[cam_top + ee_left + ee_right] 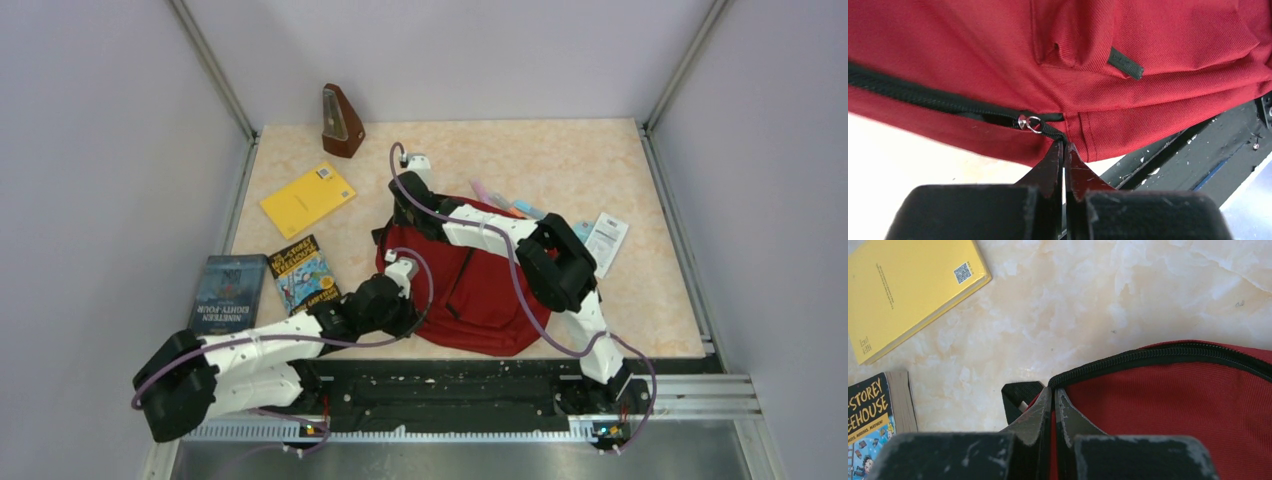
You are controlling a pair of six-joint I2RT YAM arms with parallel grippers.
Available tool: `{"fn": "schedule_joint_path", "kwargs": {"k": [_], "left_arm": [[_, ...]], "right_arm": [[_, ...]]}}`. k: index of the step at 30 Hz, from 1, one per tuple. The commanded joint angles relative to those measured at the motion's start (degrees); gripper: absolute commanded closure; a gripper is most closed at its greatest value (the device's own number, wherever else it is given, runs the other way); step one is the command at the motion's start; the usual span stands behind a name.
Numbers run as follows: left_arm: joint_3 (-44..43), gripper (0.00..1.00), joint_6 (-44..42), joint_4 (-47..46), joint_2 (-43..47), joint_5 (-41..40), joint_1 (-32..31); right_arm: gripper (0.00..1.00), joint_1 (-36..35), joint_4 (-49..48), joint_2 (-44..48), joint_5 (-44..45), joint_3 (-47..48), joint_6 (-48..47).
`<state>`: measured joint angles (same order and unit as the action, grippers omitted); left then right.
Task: Pack the student bag
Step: Unzip the student bag at the center of the board, then adjust the student bag at the center of the board.
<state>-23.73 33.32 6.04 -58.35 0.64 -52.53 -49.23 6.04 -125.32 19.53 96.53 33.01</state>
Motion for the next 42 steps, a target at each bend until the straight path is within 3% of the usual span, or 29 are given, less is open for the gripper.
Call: {"fn": "schedule_joint_path", "kwargs": {"k": [1,10,11,14,15,17,20,23,27,34,42], "left_arm": [[-1.7,1.0,1.4,-9.0,-5.6,3.5,-2.8],[-4.6,1.0,0.6,-10.0,-9.5,2.3,-4.8],[-5.3,0.94,0.2,-8.7,-9.0,1.4,-4.8],[-7.6,0.47,0.3,0.0,-5.6,-6.0,-4.8],[-8.3,0.37,0.3,2.8,-3.9,-8.2,-4.8],[-9.9,0.25,0.0,6.8,-0.2,-11.9,-4.7],[-13.0,0.14,-0.9,10.9,4.2,-15.3,-3.5],[-17.1,0.12,-1.8,15.2,4.8,-13.3,1.6],[-21.1,0.11,-4.0,17.7,4.1,-7.0,11.8],[-29.7,0.11,-10.6,25.2,-1.9,-1.7,23.7],[-24.5,0.12,-6.4,17.6,-3.0,3.3,29.7]], "right_arm": [[1.0,0.6,-4.9,1.5,2.2,1.9,-0.7],[1.0,0.2,-5.6,2.8,1.2,0.2,-1.5],[1.0,0.3,-5.6,3.4,-0.2,-0.3,-2.0],[1.0,0.1,-6.5,5.5,-4.2,-0.8,-4.9],[1.0,0.1,-6.3,6.7,-5.0,-0.9,-5.9],[0.77,0.1,-3.1,8.3,-6.1,-1.3,-7.8],[0.52,0.0,-1.5,11.4,-6.3,-3.2,-9.5],[0.37,0.1,-0.8,14.1,-7.1,-5.8,-10.1],[0.28,0.0,-0.5,16.2,-10.0,-8.6,-9.3],[0.27,-0.7,-2.0,15.7,-18.3,-10.6,-6.1],[0.27,-2.1,-2.5,12.4,-22.4,-10.0,-2.6]]}}
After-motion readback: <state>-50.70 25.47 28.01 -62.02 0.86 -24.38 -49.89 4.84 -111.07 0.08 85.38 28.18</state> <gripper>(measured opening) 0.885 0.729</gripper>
